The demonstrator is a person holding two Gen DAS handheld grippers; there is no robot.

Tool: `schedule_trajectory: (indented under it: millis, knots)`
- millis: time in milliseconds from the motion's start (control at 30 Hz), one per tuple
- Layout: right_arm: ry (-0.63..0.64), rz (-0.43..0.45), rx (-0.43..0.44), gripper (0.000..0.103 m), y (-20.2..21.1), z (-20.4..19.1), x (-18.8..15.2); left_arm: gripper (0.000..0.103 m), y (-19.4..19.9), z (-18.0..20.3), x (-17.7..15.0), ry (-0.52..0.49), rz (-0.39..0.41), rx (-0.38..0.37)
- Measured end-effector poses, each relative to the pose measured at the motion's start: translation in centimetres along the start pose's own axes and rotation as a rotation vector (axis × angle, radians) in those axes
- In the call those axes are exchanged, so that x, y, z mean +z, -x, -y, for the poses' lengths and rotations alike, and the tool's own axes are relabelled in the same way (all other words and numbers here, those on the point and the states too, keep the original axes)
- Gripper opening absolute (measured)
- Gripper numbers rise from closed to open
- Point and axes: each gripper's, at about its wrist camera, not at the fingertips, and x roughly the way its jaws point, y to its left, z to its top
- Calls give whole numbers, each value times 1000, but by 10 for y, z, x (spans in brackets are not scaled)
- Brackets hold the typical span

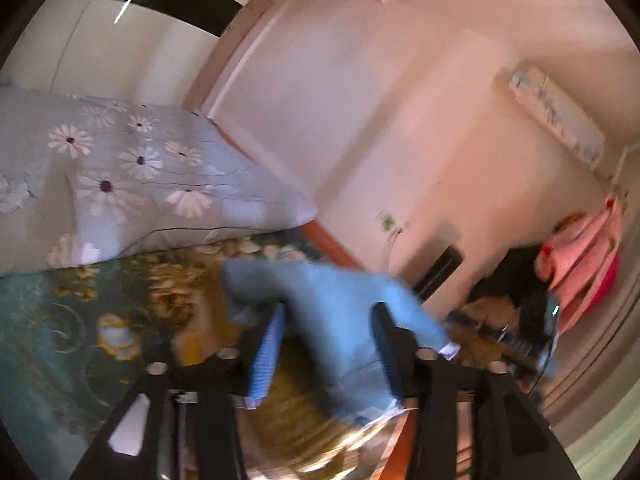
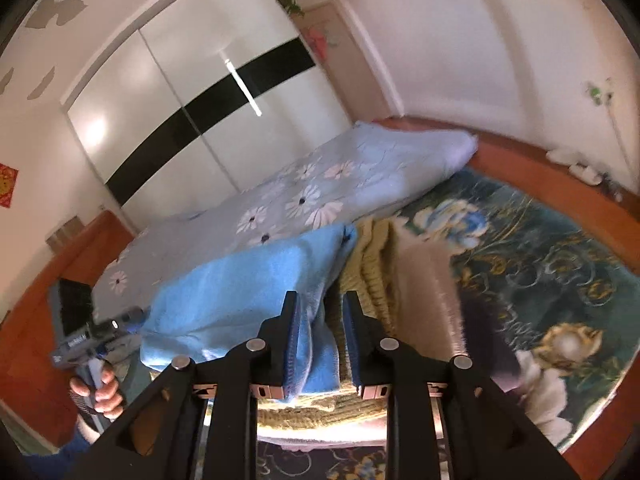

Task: Fold clothes
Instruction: 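Lift the folded shirt with both grippers and place it atop the towel stack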

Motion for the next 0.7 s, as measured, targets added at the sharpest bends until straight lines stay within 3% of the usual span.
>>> schedule_trajectory:
  millis: [33, 167, 300, 400, 500, 700]
  knots:
    - [9, 18, -4, 23, 3, -6, 2, 59, -5, 6, 3, 7, -5, -22]
    - [55, 30, 9, 34, -2, -40, 0, 59, -37, 31, -12, -98, -84, 43]
    - [157, -55, -20, 37, -31, -61, -27, 60, -52, 26, -35, -122, -137, 65]
    - [164, -79, -36, 37, -38, -48, -49, 60, -63, 16, -46, -109, -168, 70]
    - [106, -55, 1, 37, -35, -35, -52, 61, -63, 22, -46, -105, -166, 79]
    - [112, -6, -23, 37, -17, -49, -61, 63, -29, 37, -47, -114, -135, 61]
